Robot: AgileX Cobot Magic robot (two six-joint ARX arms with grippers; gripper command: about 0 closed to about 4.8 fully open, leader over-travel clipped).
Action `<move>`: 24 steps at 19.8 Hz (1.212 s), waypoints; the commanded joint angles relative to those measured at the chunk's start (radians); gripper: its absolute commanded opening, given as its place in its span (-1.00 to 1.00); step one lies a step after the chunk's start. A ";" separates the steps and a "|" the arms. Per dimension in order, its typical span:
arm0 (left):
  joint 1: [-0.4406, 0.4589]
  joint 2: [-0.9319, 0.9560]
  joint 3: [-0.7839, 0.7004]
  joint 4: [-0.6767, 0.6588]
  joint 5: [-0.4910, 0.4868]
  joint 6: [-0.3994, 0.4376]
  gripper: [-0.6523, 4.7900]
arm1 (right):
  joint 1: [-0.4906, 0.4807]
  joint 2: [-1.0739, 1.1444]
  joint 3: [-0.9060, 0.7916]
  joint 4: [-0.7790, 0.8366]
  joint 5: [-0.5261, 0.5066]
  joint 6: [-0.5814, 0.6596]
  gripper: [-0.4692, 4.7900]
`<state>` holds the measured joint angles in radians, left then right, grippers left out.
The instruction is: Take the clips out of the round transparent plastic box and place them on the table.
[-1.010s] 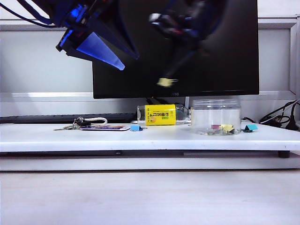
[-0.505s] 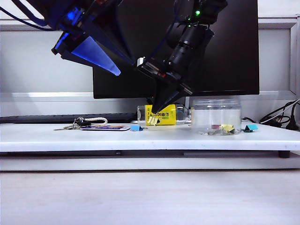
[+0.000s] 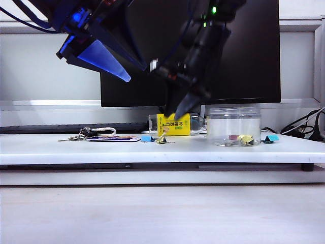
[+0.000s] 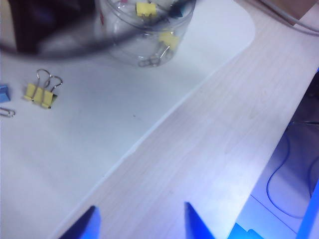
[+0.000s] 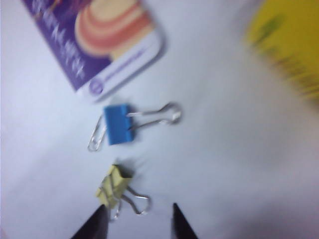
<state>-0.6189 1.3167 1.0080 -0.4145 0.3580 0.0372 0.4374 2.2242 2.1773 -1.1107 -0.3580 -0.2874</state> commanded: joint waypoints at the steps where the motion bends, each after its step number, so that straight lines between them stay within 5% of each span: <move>1: -0.001 -0.002 0.003 0.011 0.039 0.008 0.08 | -0.007 -0.031 0.158 -0.090 0.091 0.064 -0.18; 5: -0.001 -0.002 0.003 0.012 0.091 0.008 0.08 | -0.018 -0.050 0.303 -0.275 0.299 0.196 -0.23; 15: -0.001 -0.002 0.003 -0.019 0.095 0.009 0.08 | -0.025 -0.047 0.098 -0.277 0.392 0.299 -0.26; 24: -0.001 -0.002 0.003 -0.011 0.094 0.015 0.08 | -0.025 -0.185 0.094 -0.278 0.382 0.252 -0.27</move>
<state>-0.6193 1.3167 1.0080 -0.4381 0.4454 0.0498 0.4129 2.0636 2.2669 -1.3899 0.0261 -0.0238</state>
